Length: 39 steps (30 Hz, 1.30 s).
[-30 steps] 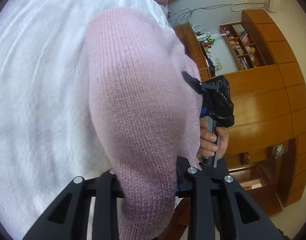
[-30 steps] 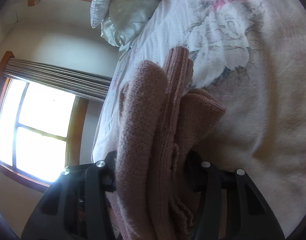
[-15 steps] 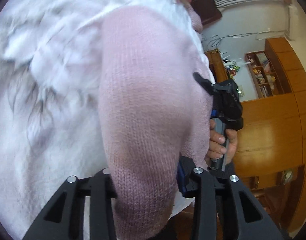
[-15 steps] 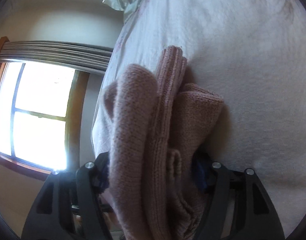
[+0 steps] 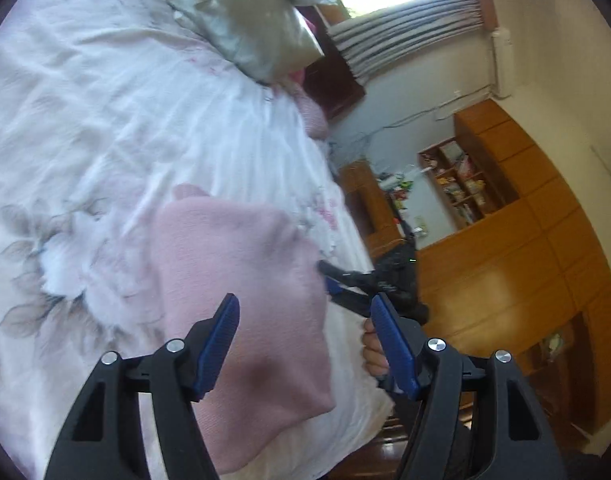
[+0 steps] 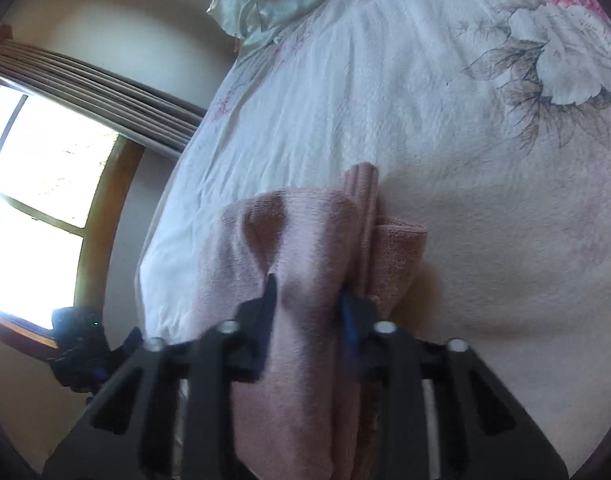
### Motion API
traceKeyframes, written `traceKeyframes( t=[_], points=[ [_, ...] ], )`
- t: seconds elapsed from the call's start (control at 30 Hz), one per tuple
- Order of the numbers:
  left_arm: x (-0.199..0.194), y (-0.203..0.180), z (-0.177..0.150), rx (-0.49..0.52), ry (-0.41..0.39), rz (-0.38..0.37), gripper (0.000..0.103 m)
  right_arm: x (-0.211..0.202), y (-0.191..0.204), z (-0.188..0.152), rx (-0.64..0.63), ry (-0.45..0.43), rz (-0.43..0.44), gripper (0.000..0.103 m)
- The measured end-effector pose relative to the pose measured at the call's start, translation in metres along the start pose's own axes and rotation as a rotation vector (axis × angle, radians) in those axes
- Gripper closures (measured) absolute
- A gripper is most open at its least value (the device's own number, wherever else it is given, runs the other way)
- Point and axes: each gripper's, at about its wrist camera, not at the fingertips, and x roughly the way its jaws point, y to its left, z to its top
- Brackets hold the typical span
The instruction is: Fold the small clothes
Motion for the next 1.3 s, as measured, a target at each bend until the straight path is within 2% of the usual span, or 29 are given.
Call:
traceKeyframes(
  t=[0.07, 0.1, 0.17, 0.2, 0.23, 0.3, 0.37, 0.43, 0.5, 0.6, 0.67, 0.7, 0.73, 0.8, 0.83, 0.87, 0.9, 0.93, 0.97, 1.0, 1.03, 1.1, 1.13, 1.2, 1.3],
  points=[
    [0.021, 0.005, 0.007, -0.011, 0.05, -0.068, 0.034, -0.004, 0.001, 0.0, -0.003, -0.037, -0.006, 0.094],
    [0.034, 0.009, 0.008, -0.032, 0.071, -0.075, 0.034, -0.006, 0.0, -0.001, -0.014, -0.058, -0.037, 0.095],
    [0.062, 0.033, 0.005, -0.08, 0.135, -0.027, 0.038, -0.001, -0.018, -0.001, 0.028, -0.068, -0.074, 0.095],
    [0.072, 0.044, 0.003, -0.092, 0.149, -0.032, 0.041, 0.003, -0.03, -0.001, 0.064, -0.065, -0.074, 0.095],
    [0.076, 0.048, 0.0, -0.088, 0.153, -0.035, 0.044, 0.008, -0.039, -0.002, 0.093, -0.053, -0.056, 0.094],
    [0.077, 0.04, 0.005, -0.073, 0.172, -0.017, 0.042, 0.001, -0.033, -0.005, 0.055, -0.047, -0.025, 0.088],
    [0.066, 0.022, 0.014, -0.024, 0.145, -0.022, 0.041, -0.019, -0.014, -0.005, 0.0, -0.1, -0.059, 0.085],
    [0.057, 0.006, 0.027, 0.038, 0.122, -0.053, 0.04, -0.036, 0.004, -0.003, -0.029, -0.162, -0.032, 0.084],
    [0.064, 0.001, 0.047, 0.059, 0.124, -0.052, 0.04, -0.034, 0.018, -0.002, -0.06, -0.141, 0.005, 0.084],
    [0.101, 0.028, 0.064, 0.009, 0.201, 0.036, 0.041, 0.004, 0.017, 0.005, -0.044, -0.042, -0.002, 0.085],
    [0.121, 0.052, 0.062, -0.008, 0.242, 0.096, 0.053, 0.023, -0.003, 0.008, -0.019, -0.015, -0.085, 0.103],
    [0.123, 0.058, 0.061, -0.004, 0.237, 0.108, 0.059, 0.028, -0.013, 0.009, 0.002, -0.006, -0.089, 0.103],
    [0.124, 0.059, 0.061, -0.009, 0.234, 0.112, 0.061, 0.028, -0.018, 0.01, 0.027, 0.002, -0.065, 0.103],
    [0.121, 0.058, 0.059, 0.008, 0.24, 0.135, 0.061, 0.016, -0.012, 0.009, 0.025, -0.005, -0.051, 0.102],
    [0.114, 0.054, 0.057, 0.025, 0.237, 0.156, 0.059, 0.006, -0.002, 0.006, 0.002, -0.014, -0.045, 0.096],
    [0.105, 0.044, 0.057, 0.056, 0.22, 0.172, 0.05, -0.004, 0.008, -0.001, -0.02, -0.017, -0.025, 0.094],
    [0.093, 0.03, 0.052, 0.096, 0.204, 0.157, 0.049, -0.014, 0.017, -0.01, -0.042, -0.013, 0.007, 0.094],
    [0.081, 0.017, 0.046, 0.127, 0.2, 0.105, 0.049, -0.023, 0.028, -0.022, -0.074, -0.007, 0.028, 0.094],
    [0.069, 0.005, 0.037, 0.149, 0.2, 0.053, 0.049, -0.026, 0.036, -0.033, -0.106, 0.004, 0.034, 0.094],
    [0.063, -0.002, 0.026, 0.17, 0.21, 0.036, 0.049, -0.026, 0.039, -0.042, -0.123, 0.019, 0.031, 0.094],
    [0.062, -0.004, 0.015, 0.178, 0.233, 0.039, 0.049, -0.021, 0.038, -0.048, -0.127, 0.033, 0.015, 0.094],
    [0.074, 0.01, -0.003, 0.165, 0.288, 0.108, 0.05, -0.004, 0.025, -0.05, -0.09, 0.063, -0.032, 0.095],
    [0.082, 0.021, -0.008, 0.144, 0.305, 0.132, 0.054, 0.004, 0.014, -0.05, -0.053, 0.072, -0.048, 0.103],
    [0.089, 0.035, -0.01, 0.129, 0.3, 0.146, 0.068, 0.011, -0.001, -0.049, -0.029, 0.076, -0.059, 0.103],
    [0.087, 0.038, -0.009, 0.111, 0.289, 0.162, 0.07, 0.0, 0.007, -0.054, -0.012, 0.063, -0.051, 0.103]
  ],
)
